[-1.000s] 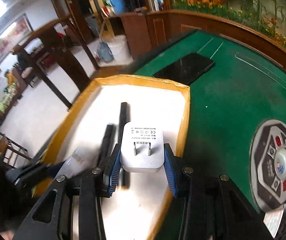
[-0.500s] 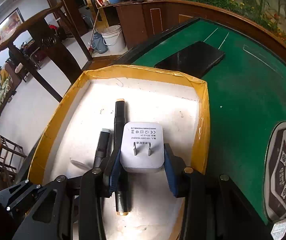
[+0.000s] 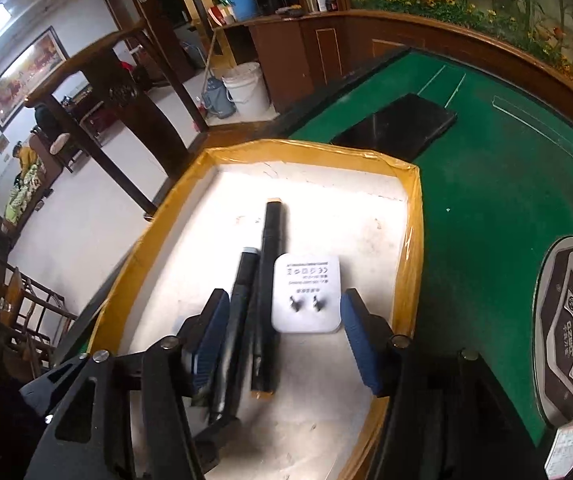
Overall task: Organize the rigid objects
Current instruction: 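Carry the bottle and charger into the white tray and open both tools, then move both tools back over the pile toward the next items, then grasp the white square box with the left tool while the right tool grasps the green-label white bottle, then carry the box and bottle into the white tray and open both tools, then move both tools back over the pile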
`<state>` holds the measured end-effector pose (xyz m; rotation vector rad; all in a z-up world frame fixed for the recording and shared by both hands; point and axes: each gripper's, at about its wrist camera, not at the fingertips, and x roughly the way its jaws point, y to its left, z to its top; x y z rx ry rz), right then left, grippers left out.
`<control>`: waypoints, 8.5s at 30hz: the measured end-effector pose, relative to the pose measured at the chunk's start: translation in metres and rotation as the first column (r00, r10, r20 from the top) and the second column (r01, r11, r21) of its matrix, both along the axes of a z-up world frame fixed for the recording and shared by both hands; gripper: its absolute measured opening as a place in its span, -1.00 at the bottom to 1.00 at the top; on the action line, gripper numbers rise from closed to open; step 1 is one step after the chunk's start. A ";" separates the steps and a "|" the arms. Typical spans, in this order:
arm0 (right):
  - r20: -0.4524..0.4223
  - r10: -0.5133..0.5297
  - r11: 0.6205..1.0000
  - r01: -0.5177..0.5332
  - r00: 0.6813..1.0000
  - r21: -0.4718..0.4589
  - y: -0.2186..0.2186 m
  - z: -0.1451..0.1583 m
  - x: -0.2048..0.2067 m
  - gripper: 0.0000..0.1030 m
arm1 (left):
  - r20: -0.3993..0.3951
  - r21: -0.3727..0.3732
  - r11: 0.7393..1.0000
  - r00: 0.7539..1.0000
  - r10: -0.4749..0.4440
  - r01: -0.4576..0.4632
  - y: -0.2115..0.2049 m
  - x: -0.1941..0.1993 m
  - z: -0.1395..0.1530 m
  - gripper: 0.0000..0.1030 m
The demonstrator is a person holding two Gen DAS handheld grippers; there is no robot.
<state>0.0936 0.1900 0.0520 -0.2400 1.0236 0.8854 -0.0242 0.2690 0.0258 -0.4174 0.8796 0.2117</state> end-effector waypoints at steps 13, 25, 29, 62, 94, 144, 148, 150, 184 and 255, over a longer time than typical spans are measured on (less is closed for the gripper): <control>0.176 0.010 0.990 -0.035 0.984 0.138 -0.084 0.051 -0.054 0.24 | 0.114 0.096 0.995 0.993 -0.006 -0.005 -0.034 -0.032 0.036 0.55; 0.164 -0.128 0.949 0.073 0.978 0.307 -0.275 0.043 -0.068 0.25 | 0.241 0.083 0.967 0.936 -0.256 0.243 -0.126 -0.042 0.054 0.62; 0.188 -0.282 0.939 0.231 0.941 0.255 -0.338 0.023 -0.067 0.26 | 0.208 0.064 0.914 0.891 -0.404 0.400 -0.179 -0.030 0.038 0.73; -0.086 -0.530 0.775 0.523 0.844 0.355 -0.397 -0.015 -0.028 0.41 | -0.027 -0.017 0.820 0.819 -0.573 0.573 -0.272 0.032 -0.009 0.78; -0.039 -0.091 0.981 0.096 0.995 0.169 -0.324 -0.027 -0.037 0.45 | -0.094 0.177 0.831 0.850 -0.519 0.527 -0.241 0.019 -0.011 0.15; -0.116 -0.158 0.947 0.183 0.981 0.265 -0.305 -0.020 -0.035 -0.31 | 0.075 0.119 0.899 0.899 -0.431 0.421 -0.196 0.001 0.028 -0.07; -0.117 -0.165 0.941 0.192 0.979 0.279 -0.300 -0.017 -0.035 -0.32 | 0.102 0.118 0.909 0.906 -0.411 0.399 -0.188 -0.005 0.037 -0.07; -0.111 -0.163 0.940 0.188 0.980 0.286 -0.296 -0.014 -0.037 -0.33 | 0.115 0.120 0.914 0.910 -0.399 0.386 -0.183 -0.007 0.042 -0.07; -0.090 0.120 0.958 -0.092 0.989 0.271 -0.094 -0.001 -0.088 -0.33 | 0.113 0.133 0.990 0.993 0.023 -0.038 -0.017 -0.060 0.007 -0.06; -0.012 -0.286 0.946 0.284 0.958 0.156 -0.269 -0.014 0.012 -0.09 | 0.192 0.099 0.860 0.838 -0.511 0.501 -0.216 -0.058 0.015 0.42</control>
